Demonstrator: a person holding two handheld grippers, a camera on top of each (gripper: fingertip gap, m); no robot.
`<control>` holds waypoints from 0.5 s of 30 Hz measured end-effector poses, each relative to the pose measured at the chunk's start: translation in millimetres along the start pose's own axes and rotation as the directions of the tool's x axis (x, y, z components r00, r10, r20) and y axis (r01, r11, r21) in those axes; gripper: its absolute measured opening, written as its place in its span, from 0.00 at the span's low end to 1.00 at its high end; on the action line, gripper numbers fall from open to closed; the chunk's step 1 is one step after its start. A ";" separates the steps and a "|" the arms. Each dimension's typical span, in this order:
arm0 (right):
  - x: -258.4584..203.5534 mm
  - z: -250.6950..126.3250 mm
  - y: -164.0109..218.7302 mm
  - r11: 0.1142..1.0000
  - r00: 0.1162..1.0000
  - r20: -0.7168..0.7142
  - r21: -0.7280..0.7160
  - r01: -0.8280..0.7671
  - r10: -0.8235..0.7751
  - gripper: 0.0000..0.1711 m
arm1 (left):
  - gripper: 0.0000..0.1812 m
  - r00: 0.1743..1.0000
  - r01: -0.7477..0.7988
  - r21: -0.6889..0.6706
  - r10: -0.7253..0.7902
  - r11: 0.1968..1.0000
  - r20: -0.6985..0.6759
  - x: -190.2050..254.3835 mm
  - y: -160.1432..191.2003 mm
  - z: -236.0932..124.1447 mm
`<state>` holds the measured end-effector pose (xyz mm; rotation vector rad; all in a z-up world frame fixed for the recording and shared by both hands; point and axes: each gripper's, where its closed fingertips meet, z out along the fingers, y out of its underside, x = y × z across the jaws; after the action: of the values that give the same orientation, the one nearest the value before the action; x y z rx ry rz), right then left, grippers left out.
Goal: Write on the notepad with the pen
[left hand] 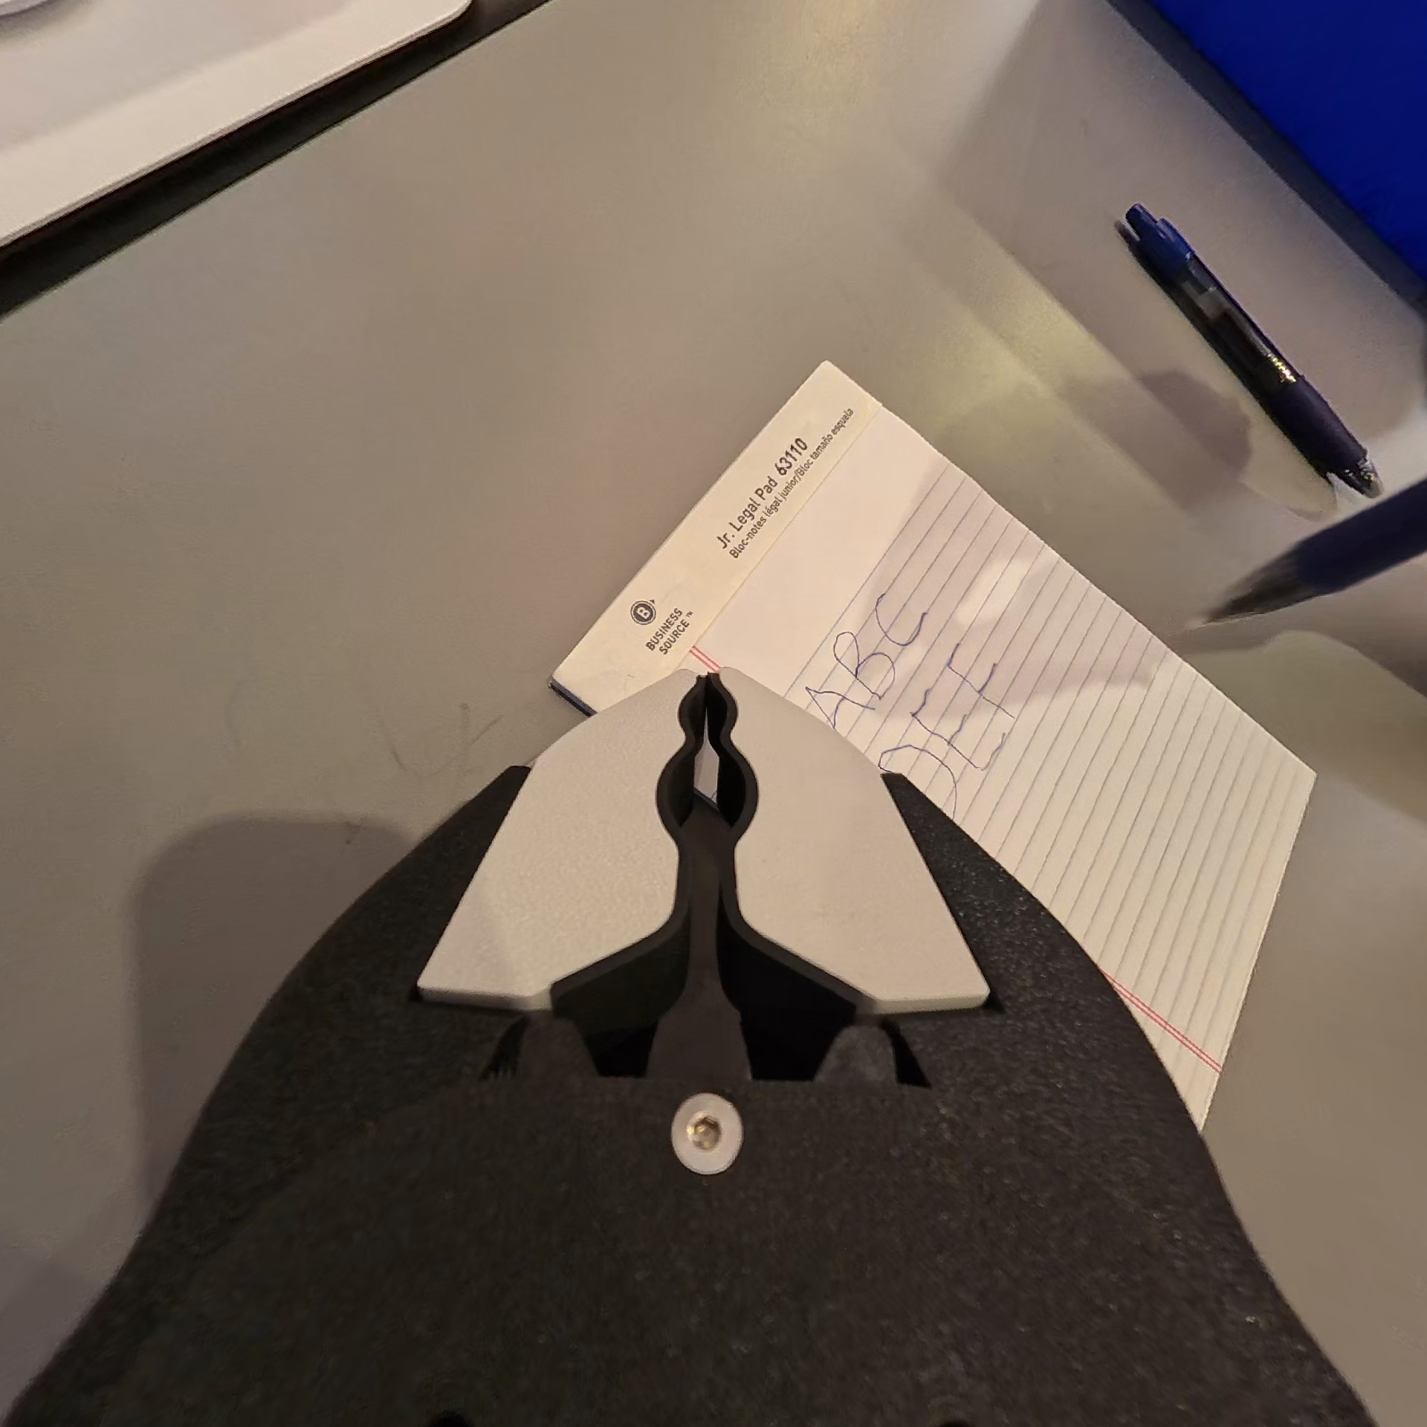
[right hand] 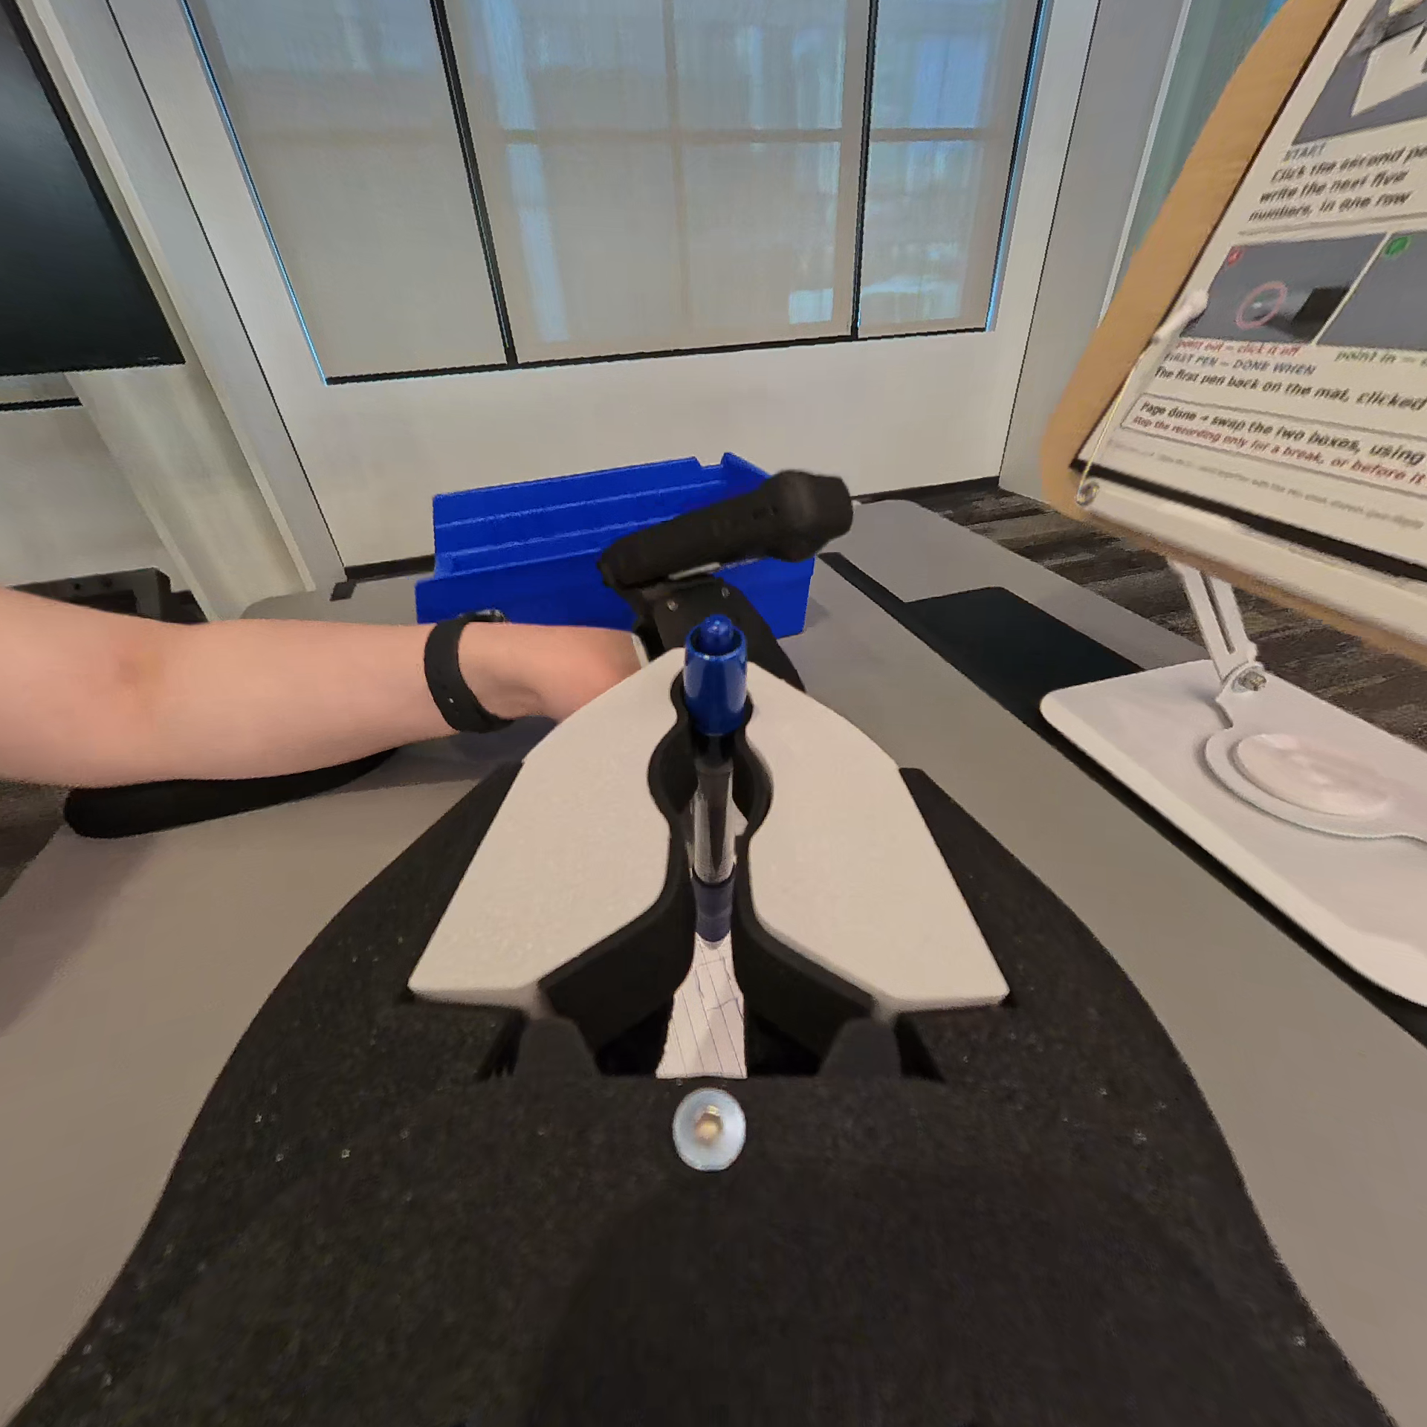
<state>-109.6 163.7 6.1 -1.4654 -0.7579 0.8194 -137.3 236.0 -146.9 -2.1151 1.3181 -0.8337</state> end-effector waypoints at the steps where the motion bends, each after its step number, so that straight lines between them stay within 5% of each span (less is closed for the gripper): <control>1: -1.5 -1.7 -6.8 1.000 1.000 -0.002 0.004 -0.001 0.001 0.02 | 0.00 1.000 0.001 0.001 -0.001 1.000 0.001 0.0 -0.1 0.0; 15: -13.4 -36.9 -66.0 0.999 0.997 -0.070 -0.023 0.030 -0.031 0.02 | 0.00 0.999 -0.022 -0.007 0.022 1.000 0.036 -0.6 0.2 0.4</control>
<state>-84.6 136.2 73.3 -1.4913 -0.7368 0.7344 -137.3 236.5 -147.5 -2.1069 1.3250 -0.7799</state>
